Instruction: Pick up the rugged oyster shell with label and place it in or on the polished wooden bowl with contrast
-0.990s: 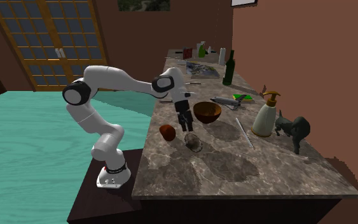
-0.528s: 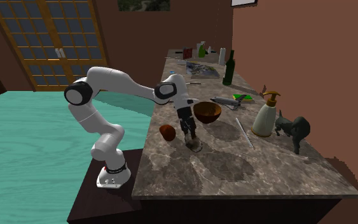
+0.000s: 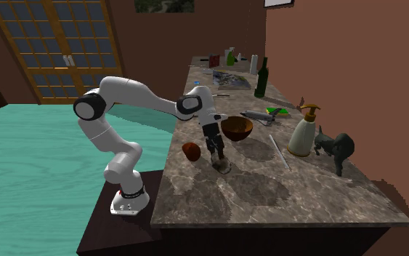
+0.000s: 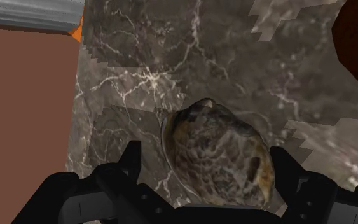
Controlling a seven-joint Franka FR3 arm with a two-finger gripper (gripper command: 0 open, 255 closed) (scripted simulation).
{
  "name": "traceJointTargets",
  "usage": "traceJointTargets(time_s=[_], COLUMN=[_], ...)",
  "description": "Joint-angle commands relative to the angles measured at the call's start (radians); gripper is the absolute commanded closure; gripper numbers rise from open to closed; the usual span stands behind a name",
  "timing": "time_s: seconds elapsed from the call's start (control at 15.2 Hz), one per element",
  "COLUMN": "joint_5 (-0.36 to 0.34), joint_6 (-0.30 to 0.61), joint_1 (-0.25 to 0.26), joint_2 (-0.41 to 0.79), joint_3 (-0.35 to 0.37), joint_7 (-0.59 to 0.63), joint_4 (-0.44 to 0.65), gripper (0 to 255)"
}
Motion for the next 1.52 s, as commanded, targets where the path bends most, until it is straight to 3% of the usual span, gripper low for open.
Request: traceJointTargets(time_s=[0.0,0.59,1.45], joint_5=[0.0,0.0,0.034], joint_6=[0.0,0.0,-0.136], joint_1=[0.0,0.0,0.002], joint_2=[0.0,0.0,-0.001], joint_3=[0.0,0.0,-0.002], joint_7=[0.0,0.0,-0.096], joint_4=[0.0,0.0,0.161], gripper=[255,255,255])
